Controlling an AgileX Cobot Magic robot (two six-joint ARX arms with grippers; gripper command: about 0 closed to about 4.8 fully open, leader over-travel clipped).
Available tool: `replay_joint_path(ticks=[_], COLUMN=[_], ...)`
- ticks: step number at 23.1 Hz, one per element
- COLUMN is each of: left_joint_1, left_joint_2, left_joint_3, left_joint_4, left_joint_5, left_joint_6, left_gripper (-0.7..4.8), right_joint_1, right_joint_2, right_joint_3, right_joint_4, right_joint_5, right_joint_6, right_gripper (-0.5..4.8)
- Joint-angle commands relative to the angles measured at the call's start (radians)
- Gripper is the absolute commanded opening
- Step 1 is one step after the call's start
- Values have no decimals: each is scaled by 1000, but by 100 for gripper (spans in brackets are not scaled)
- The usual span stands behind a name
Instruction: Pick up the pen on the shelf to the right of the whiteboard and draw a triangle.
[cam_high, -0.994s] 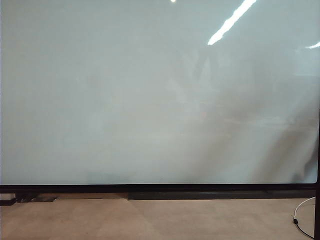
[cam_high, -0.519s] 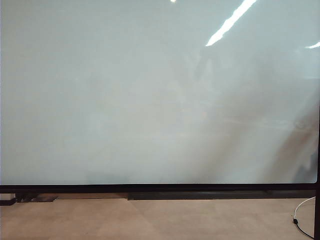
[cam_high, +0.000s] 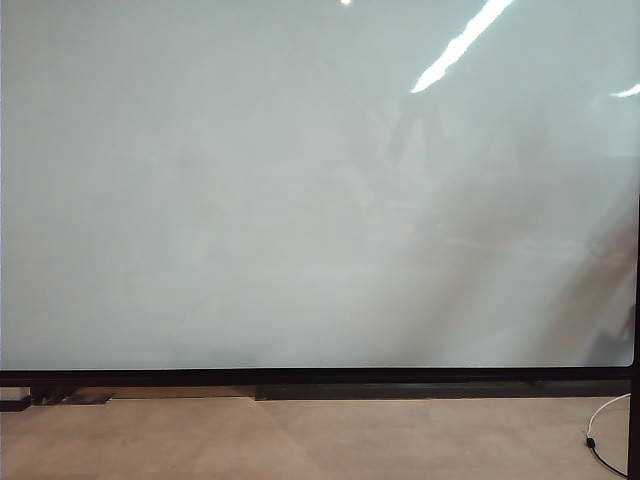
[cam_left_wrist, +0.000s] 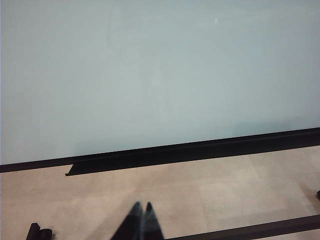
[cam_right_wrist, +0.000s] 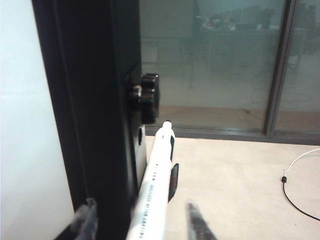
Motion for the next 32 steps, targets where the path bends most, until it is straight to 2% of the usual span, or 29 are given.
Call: replay_joint_path(ticks=[1,10,13,20,23,32], left_joint_1=[0,0,0,0,0,0], left_joint_2=[0,0,0,0,0,0], left_joint_3=[3,3,3,3,3,3], left_joint_4=[9,8,8,9,8,8], left_joint_5=[3,3,3,3,3,3], left_joint_6=[1,1,1,1,1,1], left_gripper=[-5,-5,-5,-5,-5,-5], right_joint_1=[-1,0,-1,-1,-1,-1], right_joint_2=[-3,-3,-3,-3,-3,-3], right_joint_3=[4,4,4,5,5,5], right_joint_4=[14,14,14,14,14,14], right_joint_5=[-2,-2,-2,-2,-2,-1], right_joint_6=[-1,-19,-26,-27,-29,-29], right_gripper=[229,229,191,187,149,147])
